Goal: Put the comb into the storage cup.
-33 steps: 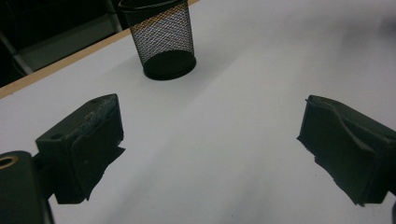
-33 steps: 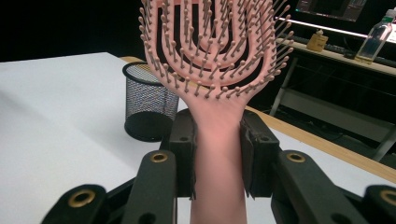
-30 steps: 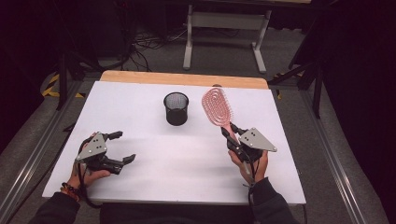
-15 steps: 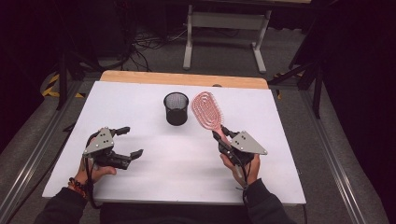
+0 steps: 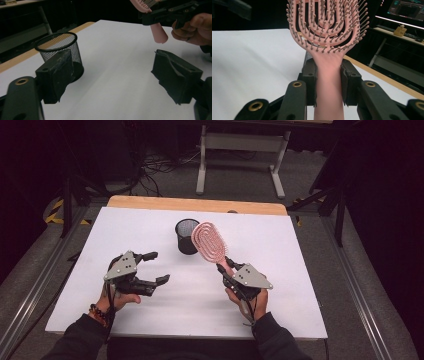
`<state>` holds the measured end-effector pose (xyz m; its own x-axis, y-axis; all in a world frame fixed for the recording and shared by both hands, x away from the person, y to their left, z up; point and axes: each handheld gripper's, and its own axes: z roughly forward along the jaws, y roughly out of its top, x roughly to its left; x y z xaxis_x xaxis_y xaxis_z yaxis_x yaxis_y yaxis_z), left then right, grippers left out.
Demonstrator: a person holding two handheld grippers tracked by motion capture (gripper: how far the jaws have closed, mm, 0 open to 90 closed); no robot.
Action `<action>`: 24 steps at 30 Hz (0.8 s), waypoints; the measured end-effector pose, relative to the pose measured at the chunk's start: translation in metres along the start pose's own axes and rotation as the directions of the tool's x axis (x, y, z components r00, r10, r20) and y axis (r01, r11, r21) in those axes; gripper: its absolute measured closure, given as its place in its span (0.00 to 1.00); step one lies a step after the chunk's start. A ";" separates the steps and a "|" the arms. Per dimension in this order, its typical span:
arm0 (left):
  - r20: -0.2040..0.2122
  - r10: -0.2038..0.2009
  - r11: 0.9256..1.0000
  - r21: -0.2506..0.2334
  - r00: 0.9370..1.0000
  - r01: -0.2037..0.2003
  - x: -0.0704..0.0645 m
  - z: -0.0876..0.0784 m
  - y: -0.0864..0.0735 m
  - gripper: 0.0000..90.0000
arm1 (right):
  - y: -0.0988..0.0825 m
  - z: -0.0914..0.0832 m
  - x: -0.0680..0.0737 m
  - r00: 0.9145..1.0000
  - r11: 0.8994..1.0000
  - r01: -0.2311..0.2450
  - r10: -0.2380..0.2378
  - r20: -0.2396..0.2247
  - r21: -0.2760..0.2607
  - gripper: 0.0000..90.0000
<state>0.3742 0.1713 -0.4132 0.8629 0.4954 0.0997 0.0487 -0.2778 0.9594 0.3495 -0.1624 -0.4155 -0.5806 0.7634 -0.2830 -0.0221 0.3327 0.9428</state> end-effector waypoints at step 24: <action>0.078 -0.118 0.989 -0.085 0.990 0.124 -0.008 0.029 0.016 0.26 | -0.004 0.024 0.053 0.992 0.995 0.104 -0.103 -0.072 0.008 0.77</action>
<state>0.3829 0.1393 -0.4066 0.8880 0.4585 -0.0348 0.1124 -0.1430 0.9833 0.3384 -0.1099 -0.4381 -0.6325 0.6832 -0.3650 -0.0756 0.4145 0.9069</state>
